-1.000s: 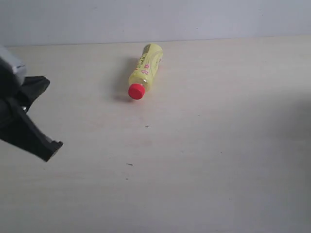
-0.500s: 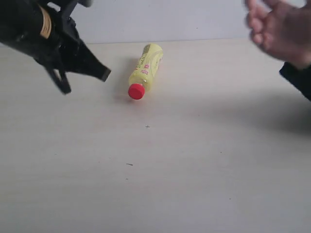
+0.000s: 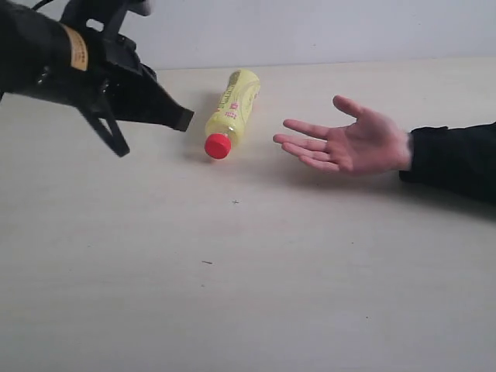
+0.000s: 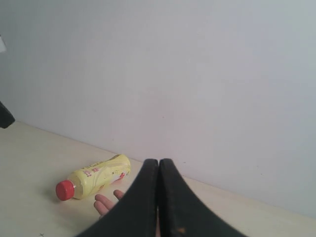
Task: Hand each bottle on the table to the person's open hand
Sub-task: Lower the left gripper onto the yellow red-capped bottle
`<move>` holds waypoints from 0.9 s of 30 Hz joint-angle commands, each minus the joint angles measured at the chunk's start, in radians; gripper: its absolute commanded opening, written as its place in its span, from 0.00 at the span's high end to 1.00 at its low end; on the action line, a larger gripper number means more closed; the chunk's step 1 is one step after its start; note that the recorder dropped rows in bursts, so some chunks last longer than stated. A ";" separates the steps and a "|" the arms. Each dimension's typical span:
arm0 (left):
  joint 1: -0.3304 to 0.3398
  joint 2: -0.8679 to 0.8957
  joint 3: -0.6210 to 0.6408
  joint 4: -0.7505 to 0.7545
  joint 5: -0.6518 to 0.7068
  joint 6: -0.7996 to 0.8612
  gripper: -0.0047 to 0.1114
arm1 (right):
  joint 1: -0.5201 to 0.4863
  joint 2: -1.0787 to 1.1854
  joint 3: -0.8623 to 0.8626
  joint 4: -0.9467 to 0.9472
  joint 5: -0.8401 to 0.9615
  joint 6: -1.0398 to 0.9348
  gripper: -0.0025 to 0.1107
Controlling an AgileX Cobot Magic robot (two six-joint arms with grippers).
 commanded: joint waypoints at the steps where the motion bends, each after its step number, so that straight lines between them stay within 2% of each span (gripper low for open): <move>1: -0.004 -0.103 0.086 -0.008 -0.099 0.004 0.96 | -0.003 -0.004 0.002 -0.001 -0.008 0.001 0.98; 6: 0.002 -0.144 0.079 -0.008 -0.097 -0.004 0.96 | -0.003 -0.004 0.002 -0.001 -0.008 0.001 0.98; 9: 0.010 -0.118 0.025 -0.010 -0.070 -0.004 0.96 | -0.003 -0.004 0.002 -0.001 -0.008 0.001 0.98; 18: 0.010 0.205 -0.382 -0.017 0.286 -0.008 0.95 | -0.003 -0.004 0.002 -0.001 -0.008 0.001 0.98; 20: 0.010 0.286 -0.469 -0.017 0.368 -0.008 0.90 | -0.003 -0.004 0.002 -0.001 -0.008 0.001 0.98; 23: 0.010 0.397 -0.589 -0.017 0.436 -0.008 0.76 | -0.003 -0.004 0.002 -0.001 -0.008 0.001 0.98; 27: 0.013 0.518 -0.721 -0.042 0.453 -0.008 0.51 | -0.003 -0.004 0.002 -0.001 -0.008 0.001 0.98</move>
